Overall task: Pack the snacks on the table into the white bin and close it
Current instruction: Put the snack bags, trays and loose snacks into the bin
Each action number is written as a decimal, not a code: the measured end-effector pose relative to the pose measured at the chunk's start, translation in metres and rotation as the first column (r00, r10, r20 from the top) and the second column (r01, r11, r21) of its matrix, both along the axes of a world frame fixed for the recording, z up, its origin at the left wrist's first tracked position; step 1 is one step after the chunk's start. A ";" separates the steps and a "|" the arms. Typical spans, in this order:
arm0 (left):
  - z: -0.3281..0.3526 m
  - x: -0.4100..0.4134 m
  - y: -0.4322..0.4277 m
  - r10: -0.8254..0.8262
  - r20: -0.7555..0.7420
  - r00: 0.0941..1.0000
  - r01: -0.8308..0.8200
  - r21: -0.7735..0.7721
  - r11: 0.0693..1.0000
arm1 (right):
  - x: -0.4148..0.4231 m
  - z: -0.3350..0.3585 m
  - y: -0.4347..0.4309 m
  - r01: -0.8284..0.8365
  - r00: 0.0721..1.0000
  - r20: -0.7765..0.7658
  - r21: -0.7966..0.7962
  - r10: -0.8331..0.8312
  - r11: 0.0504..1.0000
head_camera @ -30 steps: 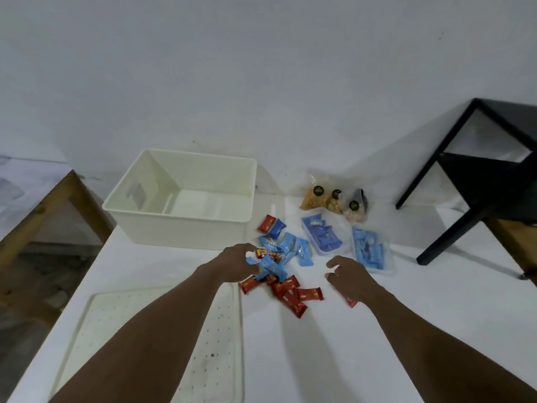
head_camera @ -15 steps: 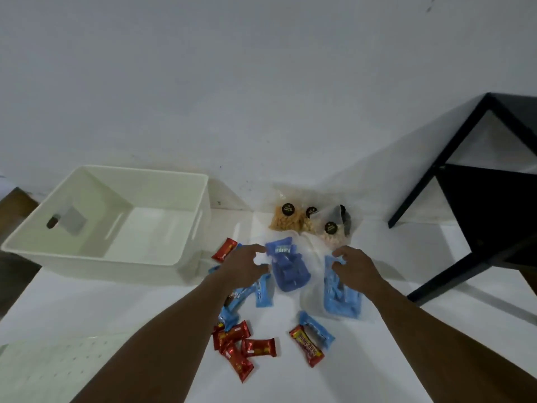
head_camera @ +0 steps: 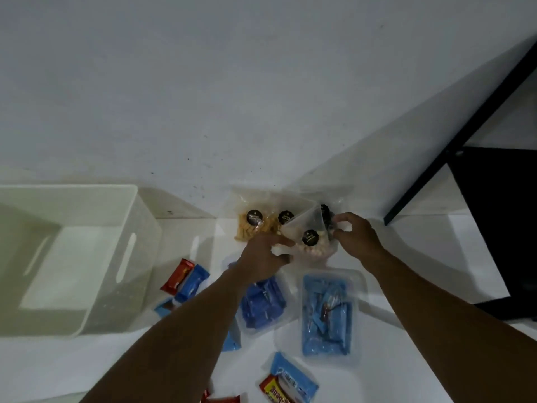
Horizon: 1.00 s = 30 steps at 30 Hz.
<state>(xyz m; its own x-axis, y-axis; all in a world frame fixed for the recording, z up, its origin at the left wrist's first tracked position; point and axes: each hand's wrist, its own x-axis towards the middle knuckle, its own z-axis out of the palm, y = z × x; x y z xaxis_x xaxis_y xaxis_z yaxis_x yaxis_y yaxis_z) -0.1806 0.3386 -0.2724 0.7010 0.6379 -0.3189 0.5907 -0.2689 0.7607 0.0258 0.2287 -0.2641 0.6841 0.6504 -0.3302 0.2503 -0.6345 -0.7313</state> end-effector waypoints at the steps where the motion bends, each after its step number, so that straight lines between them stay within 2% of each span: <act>1: -0.005 0.008 0.000 -0.029 -0.008 1.000 0.029 0.041 0.999 | 0.007 -0.005 0.004 0.000 0.999 -0.034 0.017 0.000 1.000; 5: -0.020 0.032 0.006 -0.076 -0.043 0.996 0.083 0.215 0.973 | 0.027 -0.024 0.021 0.021 0.981 -0.195 0.083 -0.005 0.996; 8: -0.023 0.043 0.009 -0.057 -0.042 0.997 0.064 0.198 0.978 | 0.033 -0.033 0.029 0.065 0.969 -0.245 0.110 -0.036 0.992; 13: -0.031 0.049 0.012 0.075 0.104 0.992 -0.087 0.117 0.989 | 0.031 -0.030 0.023 0.149 0.972 -0.201 0.138 -0.119 0.979; 16: -0.018 0.047 0.008 0.124 0.115 0.986 -0.139 0.133 0.981 | 0.027 -0.020 0.011 0.198 0.973 -0.153 0.186 -0.171 0.962; 20: 0.015 0.036 0.005 0.157 0.171 0.973 -0.171 0.069 0.983 | 0.024 0.009 -0.005 0.240 0.971 -0.071 0.212 -0.230 0.947; 25: 0.071 0.001 0.005 0.187 0.231 0.955 -0.220 0.129 0.967 | 0.007 0.062 -0.013 0.213 0.976 -0.015 0.282 -0.217 0.936; 30: 0.129 -0.068 0.021 0.250 0.305 0.919 -0.311 0.173 0.935 | -0.047 0.122 0.011 0.135 0.990 -0.015 0.351 -0.139 0.926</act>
